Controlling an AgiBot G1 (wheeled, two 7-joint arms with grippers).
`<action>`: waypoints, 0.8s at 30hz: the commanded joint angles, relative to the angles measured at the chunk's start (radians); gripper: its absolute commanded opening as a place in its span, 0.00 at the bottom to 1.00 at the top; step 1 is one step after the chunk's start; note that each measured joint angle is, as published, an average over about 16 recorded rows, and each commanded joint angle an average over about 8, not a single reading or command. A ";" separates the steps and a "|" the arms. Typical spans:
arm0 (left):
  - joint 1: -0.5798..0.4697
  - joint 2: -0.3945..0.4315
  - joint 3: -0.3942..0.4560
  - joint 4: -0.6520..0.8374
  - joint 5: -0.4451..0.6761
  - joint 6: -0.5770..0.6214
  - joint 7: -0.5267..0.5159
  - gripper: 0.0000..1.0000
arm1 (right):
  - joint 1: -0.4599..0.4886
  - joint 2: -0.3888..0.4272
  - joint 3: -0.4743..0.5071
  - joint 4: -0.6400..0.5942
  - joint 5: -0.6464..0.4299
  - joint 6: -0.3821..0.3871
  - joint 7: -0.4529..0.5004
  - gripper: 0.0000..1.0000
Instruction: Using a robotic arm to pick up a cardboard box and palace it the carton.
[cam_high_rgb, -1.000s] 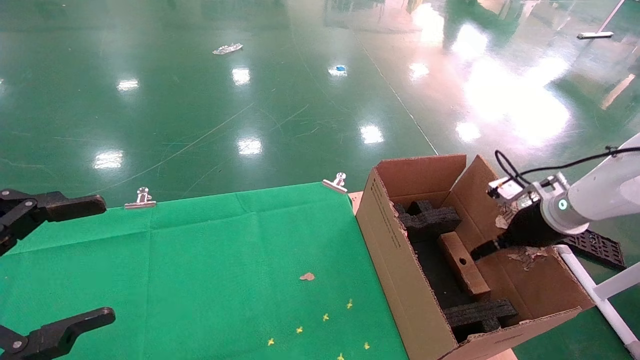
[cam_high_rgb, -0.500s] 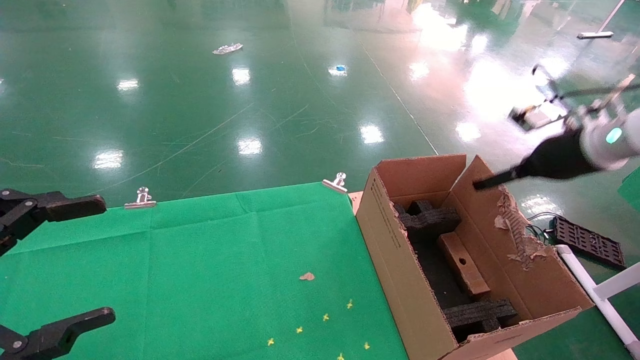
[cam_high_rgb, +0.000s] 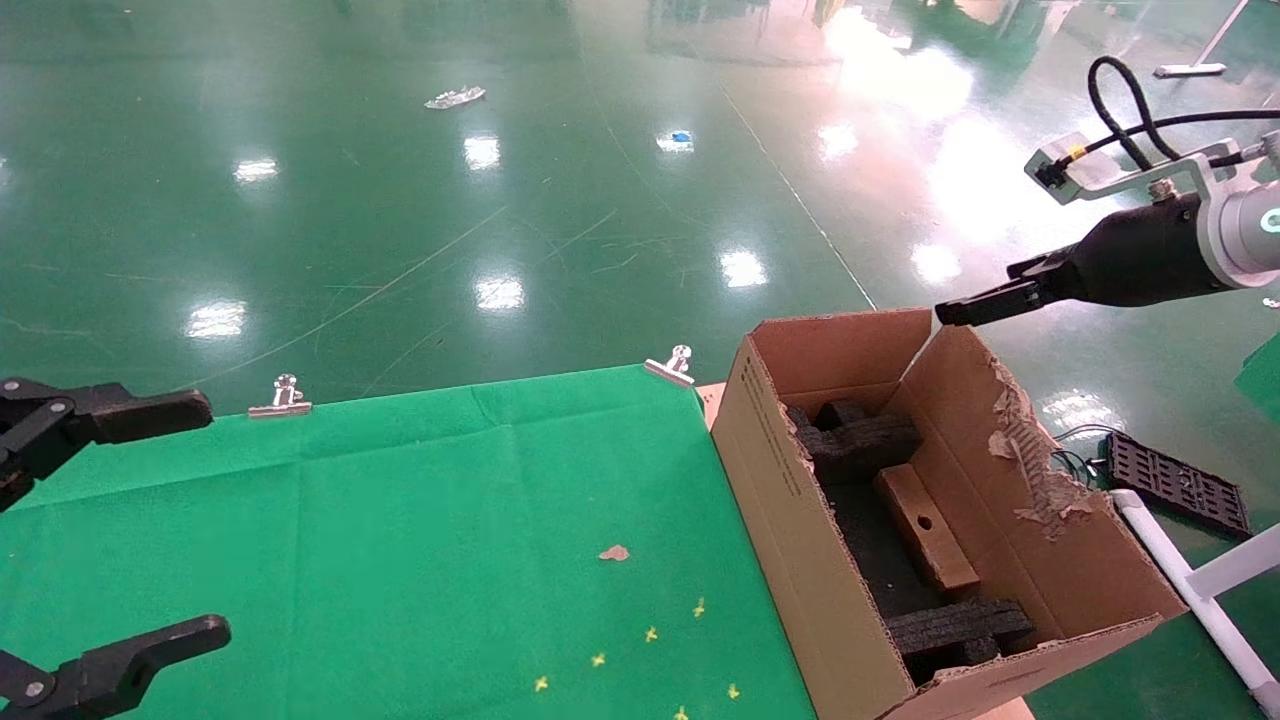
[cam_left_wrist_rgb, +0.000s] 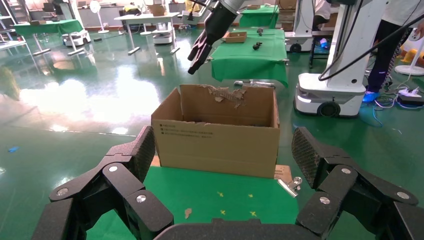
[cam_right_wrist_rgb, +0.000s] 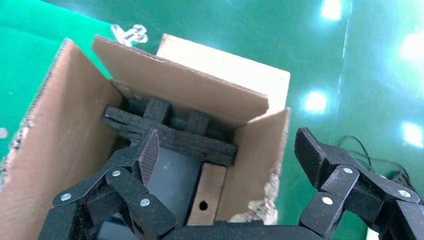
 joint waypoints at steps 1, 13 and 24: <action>0.000 0.000 0.000 0.000 0.000 0.000 0.000 1.00 | -0.010 0.004 0.015 0.015 0.005 -0.003 -0.005 1.00; 0.000 0.000 0.001 0.001 0.000 0.000 0.000 1.00 | -0.222 0.024 0.282 0.246 0.082 -0.060 -0.054 1.00; -0.001 0.000 0.001 0.001 -0.001 0.000 0.001 1.00 | -0.418 0.043 0.528 0.459 0.152 -0.114 -0.099 1.00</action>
